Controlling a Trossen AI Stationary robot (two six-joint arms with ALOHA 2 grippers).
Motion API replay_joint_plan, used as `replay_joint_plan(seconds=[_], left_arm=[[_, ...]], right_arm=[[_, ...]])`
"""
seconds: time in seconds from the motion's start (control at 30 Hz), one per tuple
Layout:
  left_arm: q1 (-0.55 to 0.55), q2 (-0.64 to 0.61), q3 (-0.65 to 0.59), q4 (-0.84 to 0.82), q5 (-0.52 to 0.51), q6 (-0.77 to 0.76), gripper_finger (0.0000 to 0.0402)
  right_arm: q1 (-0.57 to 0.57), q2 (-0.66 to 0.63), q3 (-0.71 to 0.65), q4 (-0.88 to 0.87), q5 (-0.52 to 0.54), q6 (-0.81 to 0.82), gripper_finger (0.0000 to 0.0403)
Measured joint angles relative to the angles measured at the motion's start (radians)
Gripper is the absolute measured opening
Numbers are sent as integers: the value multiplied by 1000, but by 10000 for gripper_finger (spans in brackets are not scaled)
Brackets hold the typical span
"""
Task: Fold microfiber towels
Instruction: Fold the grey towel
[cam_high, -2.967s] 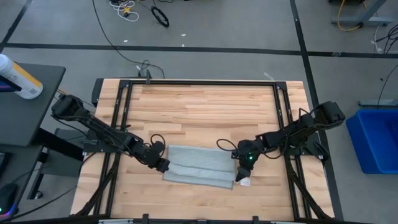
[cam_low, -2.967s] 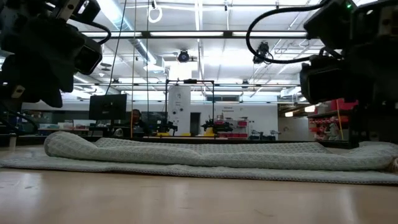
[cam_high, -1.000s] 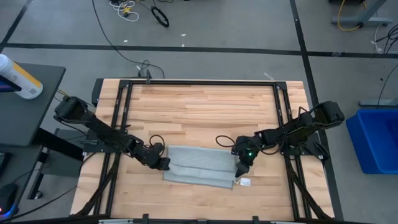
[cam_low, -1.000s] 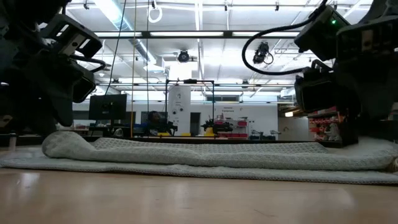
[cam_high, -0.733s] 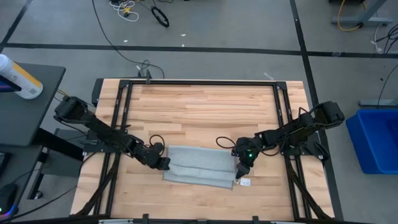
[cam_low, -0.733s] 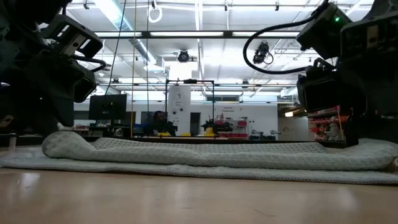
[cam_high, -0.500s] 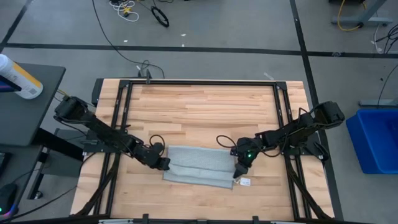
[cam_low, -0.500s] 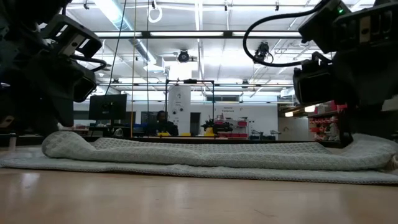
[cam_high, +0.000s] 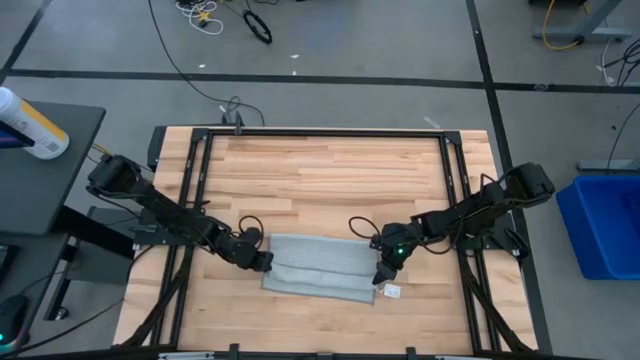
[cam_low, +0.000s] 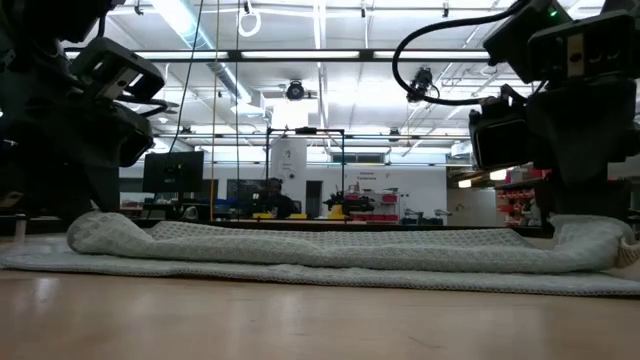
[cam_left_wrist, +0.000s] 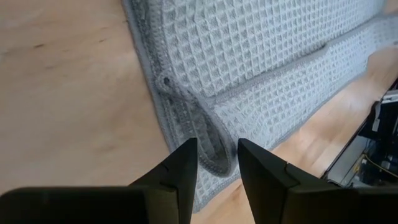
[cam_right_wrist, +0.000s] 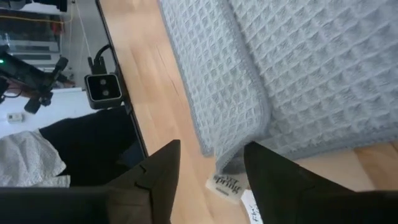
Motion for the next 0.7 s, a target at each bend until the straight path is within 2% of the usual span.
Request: replay_joint_plan(seconds=[0.5,0.6,0.7], left_arm=[[0,0,0,-3,-53,-11,120],[0,0,0,-3,-67,-11,102],[0,0,0,-3,-68,10,63]], right_arm=[[70,0,0,0,111,2,13],[76,0,0,0,125,1,7],[79,0,0,0,126,1,5]])
